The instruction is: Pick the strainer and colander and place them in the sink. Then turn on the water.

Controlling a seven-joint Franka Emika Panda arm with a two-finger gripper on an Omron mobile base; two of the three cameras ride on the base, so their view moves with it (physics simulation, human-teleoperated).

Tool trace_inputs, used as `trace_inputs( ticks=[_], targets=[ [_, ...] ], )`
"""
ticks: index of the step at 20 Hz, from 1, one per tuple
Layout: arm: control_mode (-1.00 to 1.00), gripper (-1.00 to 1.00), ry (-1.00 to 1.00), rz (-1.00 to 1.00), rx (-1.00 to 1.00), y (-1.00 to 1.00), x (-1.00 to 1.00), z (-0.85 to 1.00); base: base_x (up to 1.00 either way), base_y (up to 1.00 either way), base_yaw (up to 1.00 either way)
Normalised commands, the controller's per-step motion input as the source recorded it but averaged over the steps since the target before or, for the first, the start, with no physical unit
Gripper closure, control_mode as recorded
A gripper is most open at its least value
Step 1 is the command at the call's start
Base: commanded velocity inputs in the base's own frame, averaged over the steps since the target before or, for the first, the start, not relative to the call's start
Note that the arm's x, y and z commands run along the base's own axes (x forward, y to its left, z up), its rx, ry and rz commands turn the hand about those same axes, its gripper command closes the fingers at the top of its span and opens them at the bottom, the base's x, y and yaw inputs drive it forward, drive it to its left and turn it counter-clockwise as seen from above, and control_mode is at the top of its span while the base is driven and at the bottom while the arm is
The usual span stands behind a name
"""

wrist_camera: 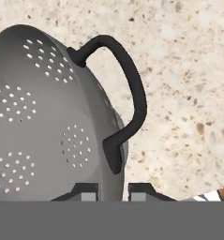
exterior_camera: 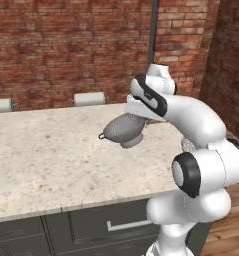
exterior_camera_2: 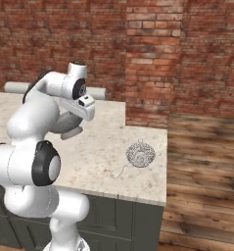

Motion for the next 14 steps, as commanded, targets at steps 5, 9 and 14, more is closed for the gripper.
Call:
trace_inputs(
  ticks=[5,9,14],
  targets=[
    [-1.00,1.00,0.27,-0.12,0.38,-0.11,-0.23,0.48,0.00,0.00,0.00],
    [-1.00,1.00,0.04,-0.17,0.29,-0.05,-0.46,0.02,0.00,0.00,0.00],
    [-1.00,1.00,-0.15,-0.08,0.03,0.00,-0.43,0.08,0.00,0.00,0.00]
  ],
)
